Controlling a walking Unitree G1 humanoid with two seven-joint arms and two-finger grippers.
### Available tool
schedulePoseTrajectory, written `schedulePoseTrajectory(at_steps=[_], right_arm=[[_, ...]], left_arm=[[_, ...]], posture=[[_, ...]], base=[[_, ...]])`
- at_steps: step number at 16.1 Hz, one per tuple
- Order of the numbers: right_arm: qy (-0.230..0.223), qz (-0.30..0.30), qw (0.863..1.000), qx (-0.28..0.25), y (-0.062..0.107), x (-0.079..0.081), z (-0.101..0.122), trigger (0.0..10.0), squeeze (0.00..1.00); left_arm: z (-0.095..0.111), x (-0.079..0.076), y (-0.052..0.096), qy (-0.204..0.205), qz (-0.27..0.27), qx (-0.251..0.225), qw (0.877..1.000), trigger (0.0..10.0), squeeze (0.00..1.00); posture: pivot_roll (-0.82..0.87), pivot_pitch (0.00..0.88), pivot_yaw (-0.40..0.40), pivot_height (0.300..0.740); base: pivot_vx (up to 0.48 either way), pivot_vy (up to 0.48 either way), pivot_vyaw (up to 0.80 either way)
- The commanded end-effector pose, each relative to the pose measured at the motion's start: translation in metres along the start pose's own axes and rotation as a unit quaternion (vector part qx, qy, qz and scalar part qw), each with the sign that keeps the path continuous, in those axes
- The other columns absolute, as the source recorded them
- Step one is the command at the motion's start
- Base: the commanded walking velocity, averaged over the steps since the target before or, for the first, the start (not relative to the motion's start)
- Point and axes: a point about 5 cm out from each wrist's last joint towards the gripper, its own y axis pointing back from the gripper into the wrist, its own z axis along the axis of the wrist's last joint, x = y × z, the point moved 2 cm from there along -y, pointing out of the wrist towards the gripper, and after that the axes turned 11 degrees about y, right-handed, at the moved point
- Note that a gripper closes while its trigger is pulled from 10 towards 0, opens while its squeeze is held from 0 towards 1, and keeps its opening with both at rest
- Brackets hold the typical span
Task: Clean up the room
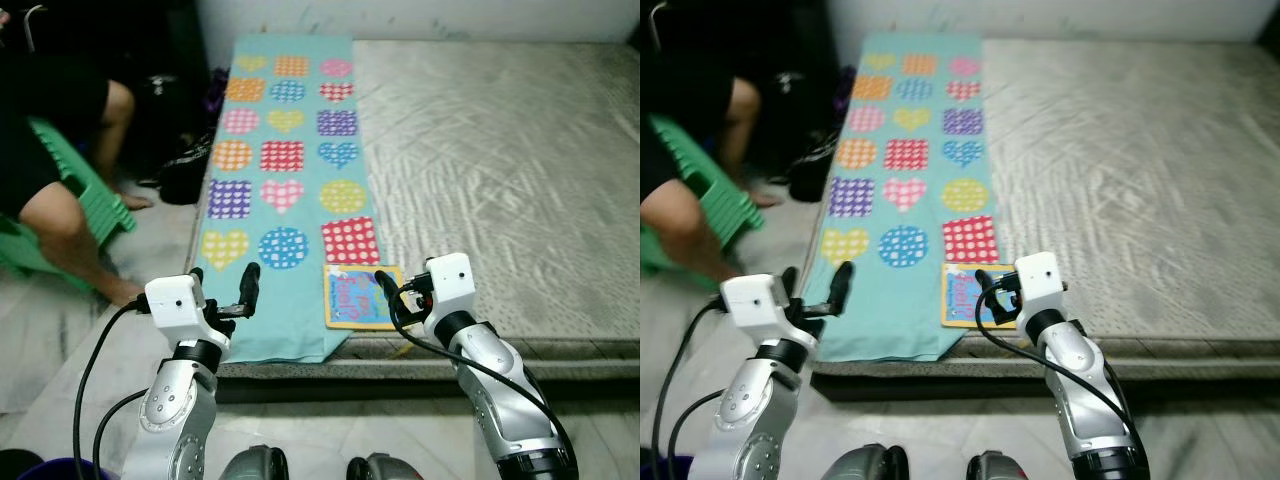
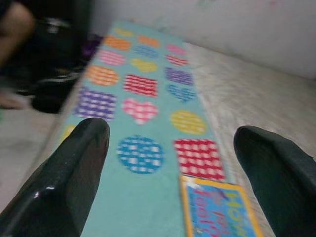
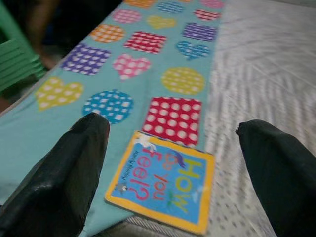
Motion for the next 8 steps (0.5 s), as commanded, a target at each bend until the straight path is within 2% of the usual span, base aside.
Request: schedulePoseTrajectory(at_steps=[1, 3, 5, 8], right_arm=[[0.003, -0.003, 1.000, 0.005, 0.0016, -0.0017, -0.0020, 10.0, 0.00], [0.002, -0.005, 1.000, 0.005, 0.0019, -0.0022, -0.0021, 10.0, 0.00], [0.003, -0.003, 1.000, 0.004, 0.0020, -0.0016, -0.0021, 10.0, 0.00], [0.003, -0.002, 1.000, 0.003, 0.0023, -0.0004, -0.0019, 10.0, 0.00]], left_arm=[[0.0043, 0.0011, 0.0011, -0.002, -0.001, -0.008, 1.000, 10.0, 0.00], [0.0043, 0.0010, 0.0013, -0.002, -0.001, -0.008, 1.000, 10.0, 0.00], [0.0042, 0.0010, 0.0014, -0.002, -0.002, -0.009, 1.000, 10.0, 0.00], [0.0047, -0.0003, 0.0015, -0.002, -0.009, -0.010, 1.000, 10.0, 0.00]], posture=[[-0.13, 0.165, -0.005, 0.740], [-0.13, 0.166, -0.005, 0.740], [-0.13, 0.166, -0.005, 0.740], [-0.13, 0.166, -0.003, 0.740]], base=[[0.000, 0.000, -0.80], [0.000, 0.000, -0.67], [0.000, 0.000, 0.00], [0.305, 0.000, 0.00]])
